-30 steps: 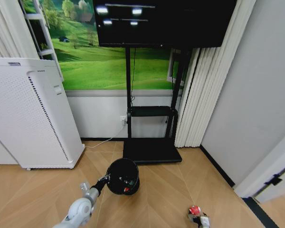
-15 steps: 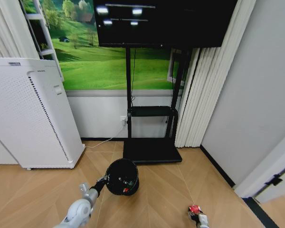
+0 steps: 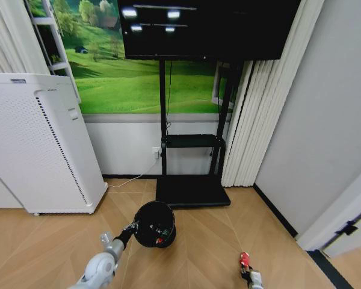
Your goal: Pick up the trash bin and place the garbage on the floor into it.
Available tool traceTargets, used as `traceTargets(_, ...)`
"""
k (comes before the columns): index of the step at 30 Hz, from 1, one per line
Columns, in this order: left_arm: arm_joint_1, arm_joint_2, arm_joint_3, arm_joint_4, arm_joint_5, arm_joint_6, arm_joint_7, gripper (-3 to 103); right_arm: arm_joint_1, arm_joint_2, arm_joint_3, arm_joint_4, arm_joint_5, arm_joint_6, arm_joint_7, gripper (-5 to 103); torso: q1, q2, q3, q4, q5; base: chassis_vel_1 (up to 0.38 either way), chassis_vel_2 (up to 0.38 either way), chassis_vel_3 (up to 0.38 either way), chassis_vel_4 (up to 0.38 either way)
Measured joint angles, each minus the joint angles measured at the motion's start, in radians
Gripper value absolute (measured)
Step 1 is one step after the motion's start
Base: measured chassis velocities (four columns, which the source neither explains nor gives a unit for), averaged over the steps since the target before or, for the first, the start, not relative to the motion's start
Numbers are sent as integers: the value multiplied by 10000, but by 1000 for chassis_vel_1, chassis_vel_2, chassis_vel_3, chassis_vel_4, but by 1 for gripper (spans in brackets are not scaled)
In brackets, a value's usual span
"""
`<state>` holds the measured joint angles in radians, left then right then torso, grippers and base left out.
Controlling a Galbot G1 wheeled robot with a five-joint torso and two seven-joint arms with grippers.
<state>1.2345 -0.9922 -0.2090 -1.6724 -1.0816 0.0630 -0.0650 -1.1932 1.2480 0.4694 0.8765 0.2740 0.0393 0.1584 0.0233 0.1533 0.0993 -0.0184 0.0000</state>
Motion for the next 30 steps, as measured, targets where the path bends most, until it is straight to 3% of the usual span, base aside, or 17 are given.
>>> traceTargets(8,-6,2,-7,1,0,-9,0,6,-308,-73,109,443,153,18,100,-2,0,0,0,1,1,0,0,0,0)
traceTargets(11,-3,2,-12,1,1,-14,0,6,-488,-117,158,668,147,5,94,2,0,0,0,-1,-1,0,0,0,0)
traceTargets(14,5,3,-12,0,7,-17,0,6,-735,-179,243,1034,110,-97,74,18,0,0,0,-1,-1,0,0,0,0)
traceTargets(18,21,11,-34,64,36,-18,12,6,-831,-211,274,1228,94,-204,75,28,0,0,0,-1,0,0,0,0,0)
traceTargets(23,97,94,-371,220,55,-35,76,6,-826,-265,217,1585,97,-361,79,51,0,0,0,0,0,0,0,0,0)
traceTargets(25,111,124,-451,221,36,-37,86,6,-772,-279,172,1647,115,-419,78,51,0,0,0,0,-1,0,0,0,0)
traceTargets(27,154,203,-642,198,-32,-38,93,6,-604,-331,36,1720,141,-547,68,62,0,0,0,2,0,0,0,0,0)
traceTargets(30,190,237,-750,167,-58,-38,94,6,-511,-362,-28,1791,188,-650,64,68,0,0,0,2,0,0,0,0,0)
